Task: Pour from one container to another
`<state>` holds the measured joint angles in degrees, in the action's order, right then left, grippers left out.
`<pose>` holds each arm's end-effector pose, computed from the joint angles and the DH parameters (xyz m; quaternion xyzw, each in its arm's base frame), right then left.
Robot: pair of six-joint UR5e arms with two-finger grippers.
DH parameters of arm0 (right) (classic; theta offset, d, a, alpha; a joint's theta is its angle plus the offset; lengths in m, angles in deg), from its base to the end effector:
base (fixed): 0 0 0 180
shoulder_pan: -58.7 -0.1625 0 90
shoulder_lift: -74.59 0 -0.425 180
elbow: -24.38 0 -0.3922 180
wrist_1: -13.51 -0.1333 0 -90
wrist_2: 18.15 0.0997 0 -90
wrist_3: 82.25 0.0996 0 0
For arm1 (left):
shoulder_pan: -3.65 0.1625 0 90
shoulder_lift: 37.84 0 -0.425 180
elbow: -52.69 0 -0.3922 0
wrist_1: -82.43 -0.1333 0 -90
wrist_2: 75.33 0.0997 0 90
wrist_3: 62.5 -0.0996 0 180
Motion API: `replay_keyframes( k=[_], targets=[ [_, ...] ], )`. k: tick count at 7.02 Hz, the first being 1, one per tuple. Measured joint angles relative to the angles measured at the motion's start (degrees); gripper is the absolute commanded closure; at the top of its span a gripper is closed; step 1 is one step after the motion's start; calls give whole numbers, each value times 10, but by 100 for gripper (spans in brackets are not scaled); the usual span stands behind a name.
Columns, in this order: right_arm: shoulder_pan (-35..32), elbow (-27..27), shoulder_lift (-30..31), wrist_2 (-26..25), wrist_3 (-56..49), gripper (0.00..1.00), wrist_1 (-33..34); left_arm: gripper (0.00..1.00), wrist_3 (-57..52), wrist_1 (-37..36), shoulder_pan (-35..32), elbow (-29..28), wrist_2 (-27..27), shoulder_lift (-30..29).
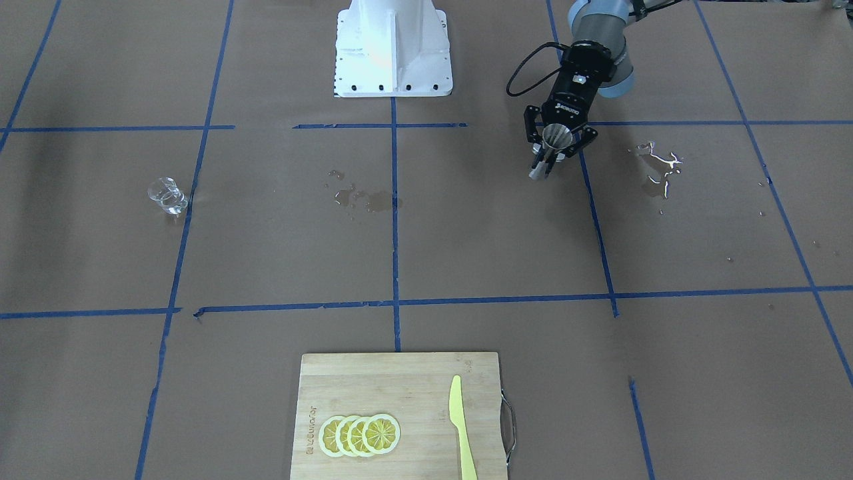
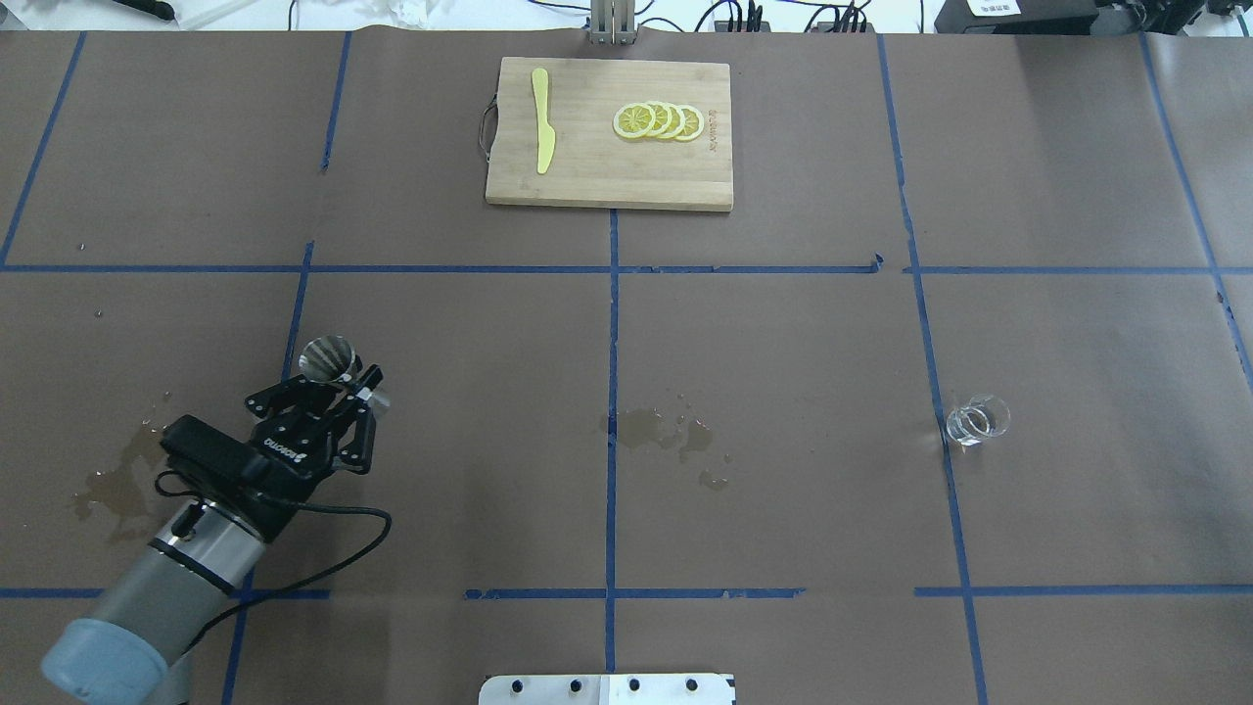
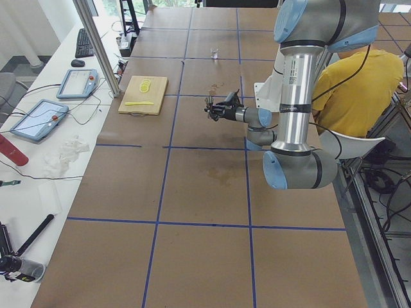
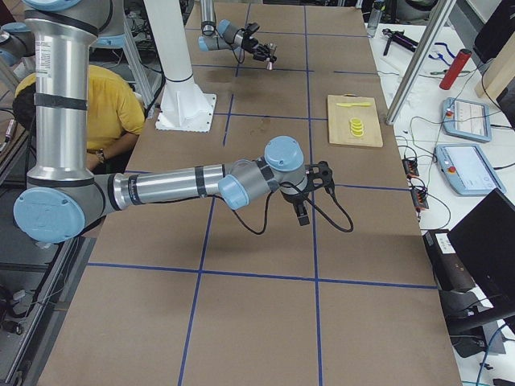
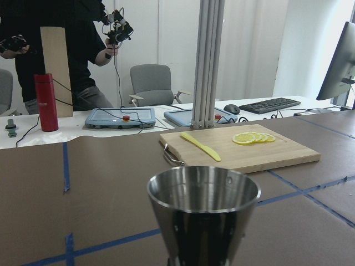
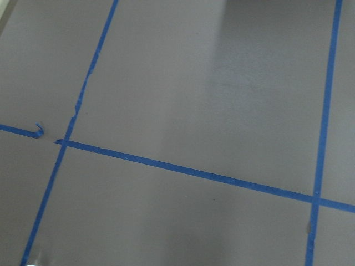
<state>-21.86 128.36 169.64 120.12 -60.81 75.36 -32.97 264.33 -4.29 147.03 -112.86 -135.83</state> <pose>-0.0188 -0.4729 0.5177 0.1765 -0.4509 -0.0389 0.8741 0.4426 -0.2761 0.3881 0.6225 0.4329 -0.0691 0.6483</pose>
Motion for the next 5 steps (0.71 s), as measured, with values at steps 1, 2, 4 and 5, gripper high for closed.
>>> replay_keyframes(
  k=[1, 2, 4, 5],
  targets=[
    [40, 3, 3, -16, 108, 0, -92, 100, -19, -13, -2, -4, -1, -30],
    [85, 11, 9, -52, 217, 0, -175, 100, -29, -20, -3, -7, -2, -45],
    [197, 79, 58, -169, 332, 0, -240, 100, -33, -23, -11, -16, -9, -72],
    [269, 125, 92, -242, 377, 0, -247, 100, -34, -24, -19, -31, -19, -92]
  ],
)
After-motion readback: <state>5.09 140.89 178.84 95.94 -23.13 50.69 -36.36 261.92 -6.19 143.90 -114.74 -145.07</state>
